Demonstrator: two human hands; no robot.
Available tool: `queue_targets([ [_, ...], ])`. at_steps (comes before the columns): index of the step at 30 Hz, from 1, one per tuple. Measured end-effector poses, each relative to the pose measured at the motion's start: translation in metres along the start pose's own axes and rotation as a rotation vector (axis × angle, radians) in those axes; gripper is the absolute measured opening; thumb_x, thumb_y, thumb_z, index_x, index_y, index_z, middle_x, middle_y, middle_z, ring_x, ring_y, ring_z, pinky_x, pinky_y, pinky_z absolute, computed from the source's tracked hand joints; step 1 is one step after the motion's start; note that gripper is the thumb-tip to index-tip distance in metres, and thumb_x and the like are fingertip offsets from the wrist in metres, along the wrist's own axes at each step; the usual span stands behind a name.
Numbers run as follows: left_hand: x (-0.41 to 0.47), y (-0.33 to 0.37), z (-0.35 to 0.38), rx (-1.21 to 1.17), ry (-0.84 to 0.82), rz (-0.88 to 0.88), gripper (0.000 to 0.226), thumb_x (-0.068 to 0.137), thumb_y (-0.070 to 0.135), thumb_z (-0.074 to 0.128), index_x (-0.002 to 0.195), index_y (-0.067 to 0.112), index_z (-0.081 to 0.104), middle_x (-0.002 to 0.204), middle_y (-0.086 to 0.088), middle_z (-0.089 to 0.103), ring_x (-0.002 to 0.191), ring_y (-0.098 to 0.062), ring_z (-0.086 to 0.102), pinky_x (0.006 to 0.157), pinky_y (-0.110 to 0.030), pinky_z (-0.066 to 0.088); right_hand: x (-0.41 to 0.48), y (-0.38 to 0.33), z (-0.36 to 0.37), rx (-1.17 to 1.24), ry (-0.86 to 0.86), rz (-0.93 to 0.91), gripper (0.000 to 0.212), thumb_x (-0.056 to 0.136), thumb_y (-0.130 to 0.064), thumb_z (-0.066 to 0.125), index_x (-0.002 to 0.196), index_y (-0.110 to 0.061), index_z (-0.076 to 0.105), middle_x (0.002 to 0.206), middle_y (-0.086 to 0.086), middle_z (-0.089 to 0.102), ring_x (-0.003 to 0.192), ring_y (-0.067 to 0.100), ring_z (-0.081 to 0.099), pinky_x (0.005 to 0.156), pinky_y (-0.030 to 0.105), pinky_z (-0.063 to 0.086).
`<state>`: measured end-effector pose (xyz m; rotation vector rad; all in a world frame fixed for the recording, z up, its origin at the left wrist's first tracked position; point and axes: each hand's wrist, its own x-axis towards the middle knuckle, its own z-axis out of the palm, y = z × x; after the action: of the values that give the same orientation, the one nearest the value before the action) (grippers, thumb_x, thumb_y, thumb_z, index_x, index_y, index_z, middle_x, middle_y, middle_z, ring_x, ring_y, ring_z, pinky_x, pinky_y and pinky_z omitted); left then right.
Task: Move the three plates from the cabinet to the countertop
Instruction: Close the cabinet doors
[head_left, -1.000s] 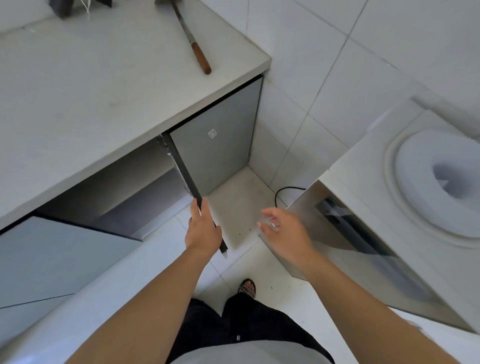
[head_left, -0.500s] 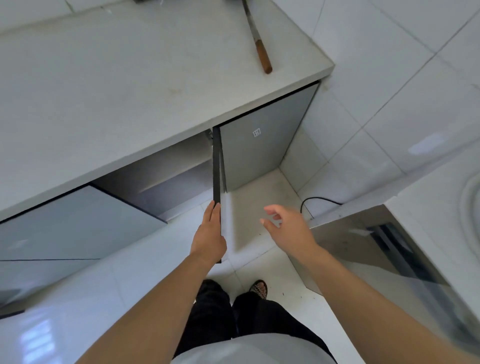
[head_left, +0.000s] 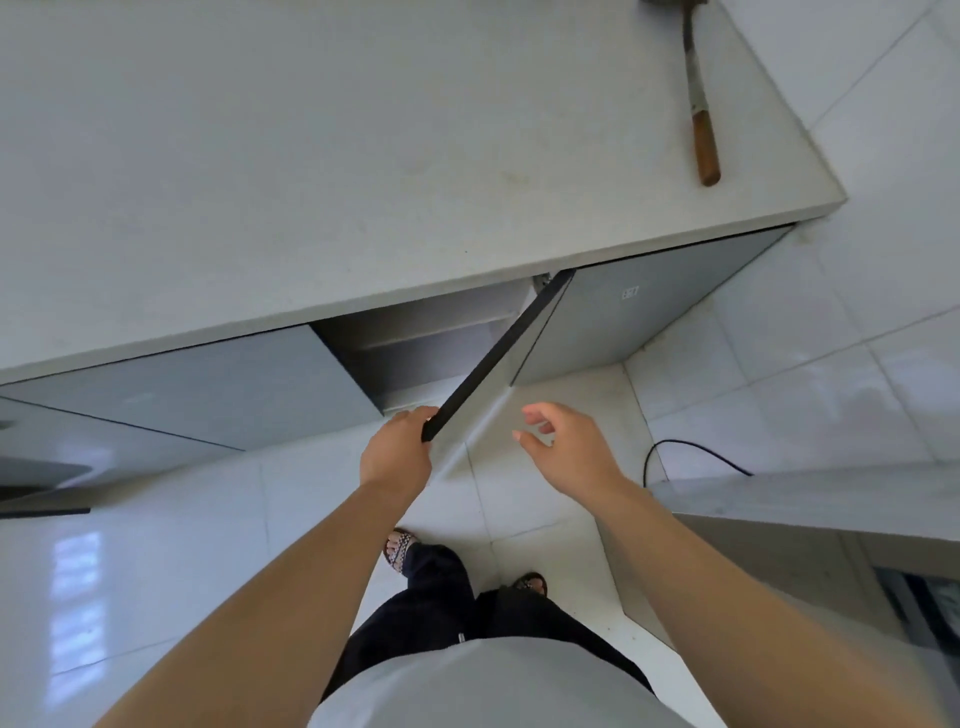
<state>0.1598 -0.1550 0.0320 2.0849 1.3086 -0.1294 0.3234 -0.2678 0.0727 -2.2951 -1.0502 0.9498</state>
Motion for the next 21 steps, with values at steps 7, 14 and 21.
queue_targets([
  [7,0.029,-0.023,-0.025,0.015,0.026,0.004,0.040,0.089,0.007,0.050,0.122,0.027,0.055,0.114,-0.001,0.061,0.095,-0.024,0.059,0.072,-0.031,0.049,0.028,-0.035,0.003,-0.059,-0.002,-0.037,0.034,0.089,-0.029,0.058,0.121,-0.018,0.056,0.114,-0.003,0.062,0.102,0.012,0.056,0.084,0.021,0.042],
  [14,0.039,-0.028,-0.036,0.069,0.021,-0.006,0.040,0.090,0.008,0.050,0.123,0.030,0.053,0.114,0.001,0.060,0.095,-0.022,0.058,0.069,-0.031,0.049,0.059,-0.054,0.006,-0.203,-0.050,-0.129,0.037,0.091,-0.028,0.055,0.125,-0.016,0.053,0.124,0.000,0.059,0.114,0.016,0.053,0.091,0.026,0.041],
  [21,0.052,-0.028,-0.048,0.083,0.048,-0.075,0.036,0.090,0.010,0.051,0.121,0.030,0.055,0.109,0.001,0.061,0.092,-0.022,0.058,0.067,-0.030,0.046,0.093,-0.063,0.008,-0.539,-0.127,-0.268,0.049,0.094,-0.026,0.048,0.139,-0.014,0.035,0.151,0.005,0.024,0.137,0.022,0.026,0.100,0.035,0.039],
])
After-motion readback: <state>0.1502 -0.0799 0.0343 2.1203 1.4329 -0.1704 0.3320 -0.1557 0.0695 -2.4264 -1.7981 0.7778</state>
